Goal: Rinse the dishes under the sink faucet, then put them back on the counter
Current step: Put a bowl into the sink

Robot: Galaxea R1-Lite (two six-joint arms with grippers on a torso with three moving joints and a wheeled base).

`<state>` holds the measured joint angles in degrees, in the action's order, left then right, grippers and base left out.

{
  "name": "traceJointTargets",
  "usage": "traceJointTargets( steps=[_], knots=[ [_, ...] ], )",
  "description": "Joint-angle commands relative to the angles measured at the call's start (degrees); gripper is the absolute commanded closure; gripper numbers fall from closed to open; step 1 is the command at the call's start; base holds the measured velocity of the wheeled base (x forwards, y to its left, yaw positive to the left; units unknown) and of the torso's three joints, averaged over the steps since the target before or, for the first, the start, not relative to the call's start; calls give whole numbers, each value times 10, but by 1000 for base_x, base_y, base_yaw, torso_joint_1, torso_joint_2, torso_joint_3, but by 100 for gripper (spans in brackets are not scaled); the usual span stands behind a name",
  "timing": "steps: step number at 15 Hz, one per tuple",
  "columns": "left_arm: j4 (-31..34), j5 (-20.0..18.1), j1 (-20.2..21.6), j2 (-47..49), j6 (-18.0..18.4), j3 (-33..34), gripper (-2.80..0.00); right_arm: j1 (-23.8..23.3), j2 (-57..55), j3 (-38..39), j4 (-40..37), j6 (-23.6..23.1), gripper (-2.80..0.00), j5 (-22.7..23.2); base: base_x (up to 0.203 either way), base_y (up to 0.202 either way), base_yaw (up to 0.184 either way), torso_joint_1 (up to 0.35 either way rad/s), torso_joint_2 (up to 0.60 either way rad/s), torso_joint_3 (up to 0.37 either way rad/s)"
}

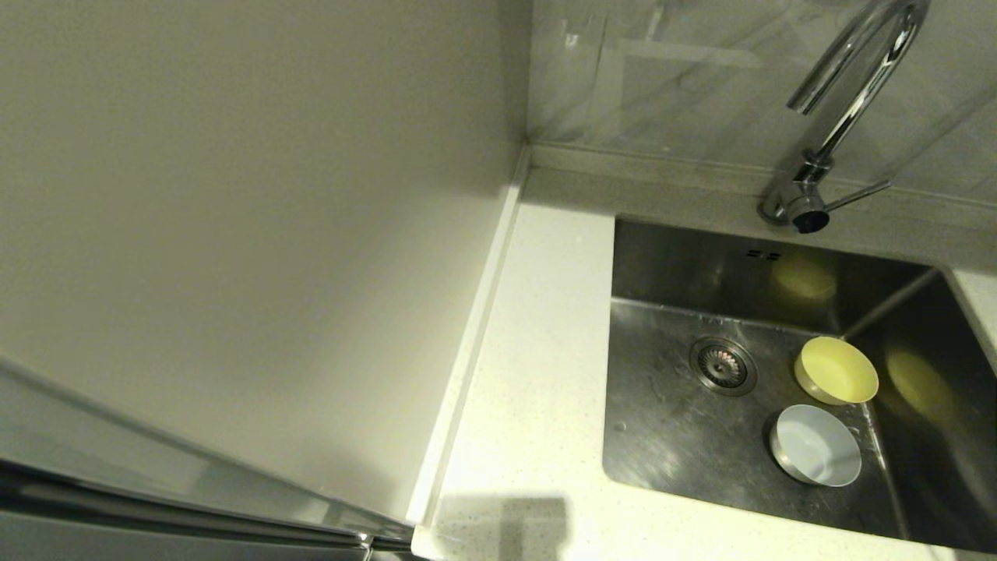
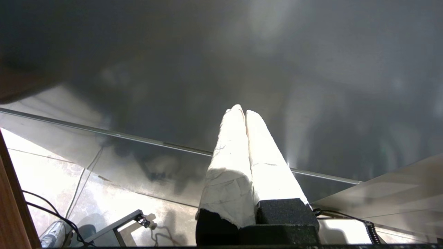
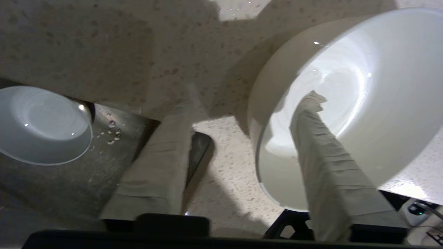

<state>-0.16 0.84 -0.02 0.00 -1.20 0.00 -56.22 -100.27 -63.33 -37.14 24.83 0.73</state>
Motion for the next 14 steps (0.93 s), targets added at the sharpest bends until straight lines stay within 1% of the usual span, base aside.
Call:
traceJointTargets(
  steps=[1, 2, 9, 12, 13, 14],
  knots=[
    [0, 0, 0, -2, 0, 0, 0, -2, -5, 0, -2, 0, 0, 15, 0, 0, 0, 0, 0, 0],
    [0, 0, 0, -2, 0, 0, 0, -2, -3, 0, -2, -1, 0, 29, 0, 0, 0, 0, 0, 0],
    [0, 0, 0, -2, 0, 0, 0, -2, 7, -4, -3, -3, 0, 59, 0, 0, 0, 0, 0, 0],
    [0, 0, 0, -2, 0, 0, 0, 1, 49, 0, -5, -33, 0, 114, 0, 0, 0, 0, 0, 0],
    [0, 0, 0, -2, 0, 0, 0, 12, 60, 0, -5, -38, 0, 131, 0, 0, 0, 0, 0, 0],
    [0, 0, 0, -2, 0, 0, 0, 30, 68, 0, -5, -38, 0, 136, 0, 0, 0, 0, 0, 0]
  ],
)
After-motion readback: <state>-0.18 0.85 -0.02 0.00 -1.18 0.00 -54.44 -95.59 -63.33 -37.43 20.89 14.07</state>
